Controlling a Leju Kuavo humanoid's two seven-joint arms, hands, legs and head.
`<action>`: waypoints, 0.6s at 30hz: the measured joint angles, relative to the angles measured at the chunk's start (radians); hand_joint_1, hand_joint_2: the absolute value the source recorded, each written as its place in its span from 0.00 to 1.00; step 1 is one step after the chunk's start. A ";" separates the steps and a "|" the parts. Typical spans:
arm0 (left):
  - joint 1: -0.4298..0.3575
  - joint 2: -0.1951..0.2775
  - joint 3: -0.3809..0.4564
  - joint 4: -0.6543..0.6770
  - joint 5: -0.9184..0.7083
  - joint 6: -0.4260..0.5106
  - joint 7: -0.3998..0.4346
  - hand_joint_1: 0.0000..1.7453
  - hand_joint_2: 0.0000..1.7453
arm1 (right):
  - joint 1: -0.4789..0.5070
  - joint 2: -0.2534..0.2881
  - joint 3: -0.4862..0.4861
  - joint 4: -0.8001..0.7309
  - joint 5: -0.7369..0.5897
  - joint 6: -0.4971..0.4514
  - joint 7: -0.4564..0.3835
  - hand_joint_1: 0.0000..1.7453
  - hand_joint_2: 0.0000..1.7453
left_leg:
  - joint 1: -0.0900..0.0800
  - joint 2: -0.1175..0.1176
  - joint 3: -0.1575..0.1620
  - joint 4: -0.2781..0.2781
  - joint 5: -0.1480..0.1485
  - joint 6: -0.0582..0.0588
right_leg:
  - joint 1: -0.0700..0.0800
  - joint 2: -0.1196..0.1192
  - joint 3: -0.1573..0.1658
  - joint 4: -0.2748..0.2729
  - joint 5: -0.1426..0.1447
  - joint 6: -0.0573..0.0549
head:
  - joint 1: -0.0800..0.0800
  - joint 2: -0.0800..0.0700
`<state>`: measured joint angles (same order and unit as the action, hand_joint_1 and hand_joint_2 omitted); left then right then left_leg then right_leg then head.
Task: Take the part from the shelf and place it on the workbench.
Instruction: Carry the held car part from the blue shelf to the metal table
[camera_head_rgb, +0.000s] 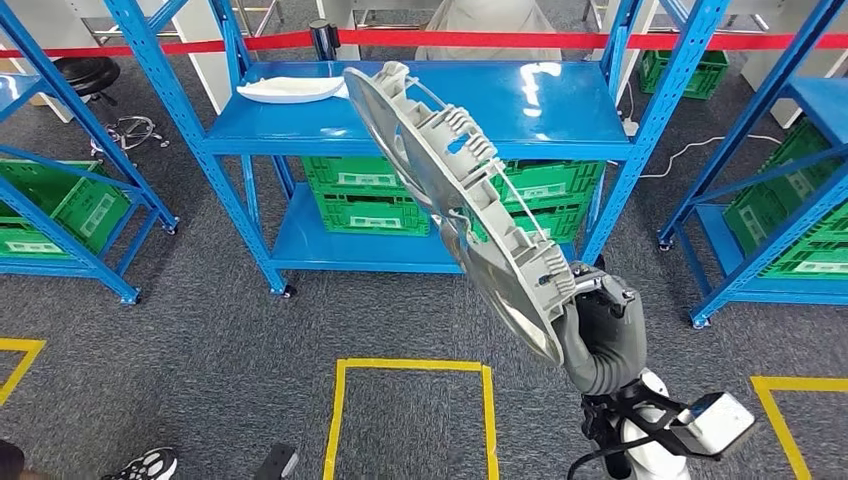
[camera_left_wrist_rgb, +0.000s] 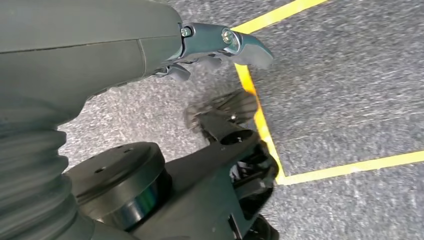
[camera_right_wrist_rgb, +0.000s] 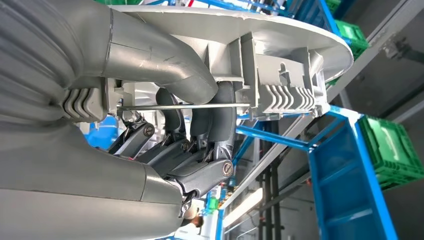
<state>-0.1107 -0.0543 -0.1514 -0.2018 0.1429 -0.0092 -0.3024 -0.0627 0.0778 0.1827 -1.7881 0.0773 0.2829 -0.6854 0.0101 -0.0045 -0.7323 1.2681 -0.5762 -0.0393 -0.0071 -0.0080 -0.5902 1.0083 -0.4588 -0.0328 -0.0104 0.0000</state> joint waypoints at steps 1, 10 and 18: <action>0.000 0.000 0.000 0.000 -0.001 0.000 0.001 0.00 1.00 | 0.001 0.000 0.000 0.000 0.000 0.000 0.001 1.00 1.00 | 0.002 0.000 0.007 0.025 -0.003 -0.003 | 0.000 -0.001 -0.015 0.001 0.011 0.002 | -0.001 0.000; -0.003 0.000 0.000 -0.001 -0.005 0.000 0.003 0.00 1.00 | 0.006 0.001 0.000 -0.001 0.001 0.001 0.004 1.00 1.00 | 0.000 -0.002 0.215 -0.248 0.049 0.039 | -0.004 0.000 -0.073 0.017 0.066 0.053 | -0.001 0.000; 0.002 -0.001 0.010 -0.001 -0.005 0.000 0.004 0.00 1.00 | 0.005 0.001 0.000 -0.001 0.006 0.002 0.012 1.00 1.00 | -0.001 0.003 0.121 -0.243 0.125 0.058 | -0.007 0.004 -0.095 0.249 -0.100 0.066 | 0.012 0.000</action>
<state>-0.1086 -0.0550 -0.1418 -0.2024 0.1381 -0.0095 -0.2989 -0.0573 0.0790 0.1831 -1.7887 0.0829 0.2845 -0.6737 0.0088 -0.0013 -0.6114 1.0254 -0.4514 0.0187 -0.0137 -0.0042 -0.6854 1.2568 -0.5593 0.0329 0.0014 0.0000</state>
